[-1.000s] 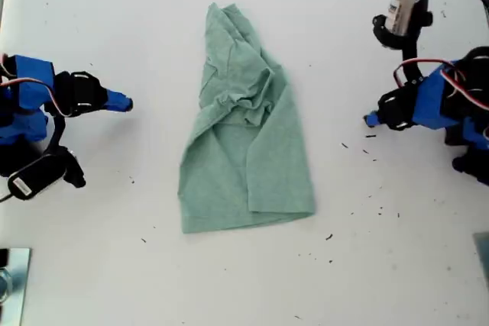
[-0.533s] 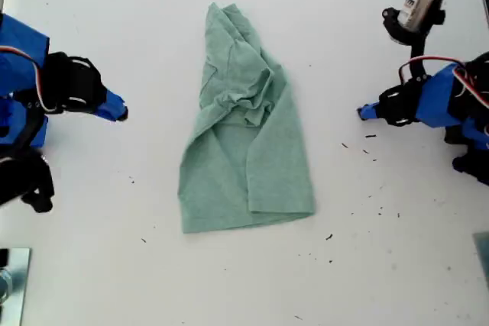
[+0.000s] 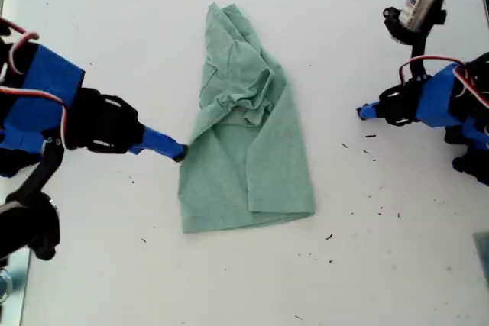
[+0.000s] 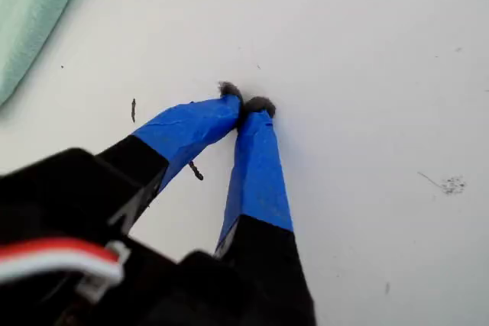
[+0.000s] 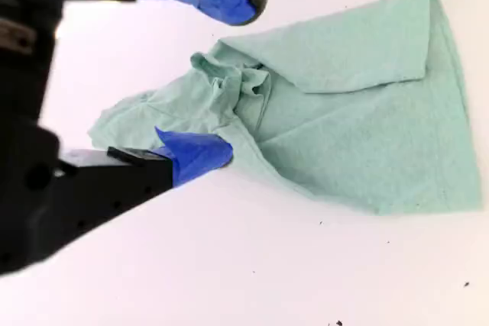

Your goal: Fold t shirt

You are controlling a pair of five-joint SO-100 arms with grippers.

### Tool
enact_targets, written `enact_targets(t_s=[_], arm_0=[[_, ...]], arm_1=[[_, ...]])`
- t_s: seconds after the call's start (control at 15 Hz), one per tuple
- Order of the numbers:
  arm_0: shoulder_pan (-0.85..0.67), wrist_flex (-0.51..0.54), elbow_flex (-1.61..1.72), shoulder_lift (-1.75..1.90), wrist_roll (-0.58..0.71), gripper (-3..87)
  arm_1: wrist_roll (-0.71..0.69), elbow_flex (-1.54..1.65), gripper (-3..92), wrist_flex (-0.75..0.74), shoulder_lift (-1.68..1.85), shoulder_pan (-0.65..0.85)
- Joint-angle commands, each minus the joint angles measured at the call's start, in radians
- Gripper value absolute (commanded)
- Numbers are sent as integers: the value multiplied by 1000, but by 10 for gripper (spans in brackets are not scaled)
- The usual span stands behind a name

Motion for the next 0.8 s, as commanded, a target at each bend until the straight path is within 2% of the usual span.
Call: enact_targets(t_s=[0.0, 0.13, 0.2, 0.47, 0.6, 0.67, 0.73], arm_0=[[26, -46, 75, -48, -23, 275], [41, -270, 305, -75, -43, 252], [57, -350, 380, -100, -63, 239], [115, -537, 394, -307, -78, 201], [129, -614, 385, -399, -80, 101], [130, -640, 379, -443, -78, -2], [143, -664, 379, -454, -81, -2]], arm_1=[[-12, 2, 26, -26, -2, 14], [-14, 2, 26, -28, -2, 11], [-14, 2, 26, -28, 0, 5], [-15, 3, 26, -28, 3, 0], [-14, 5, 26, -28, 8, -5], [-14, 8, 26, -26, 14, -5], [-14, 11, 26, -23, 23, -5]])
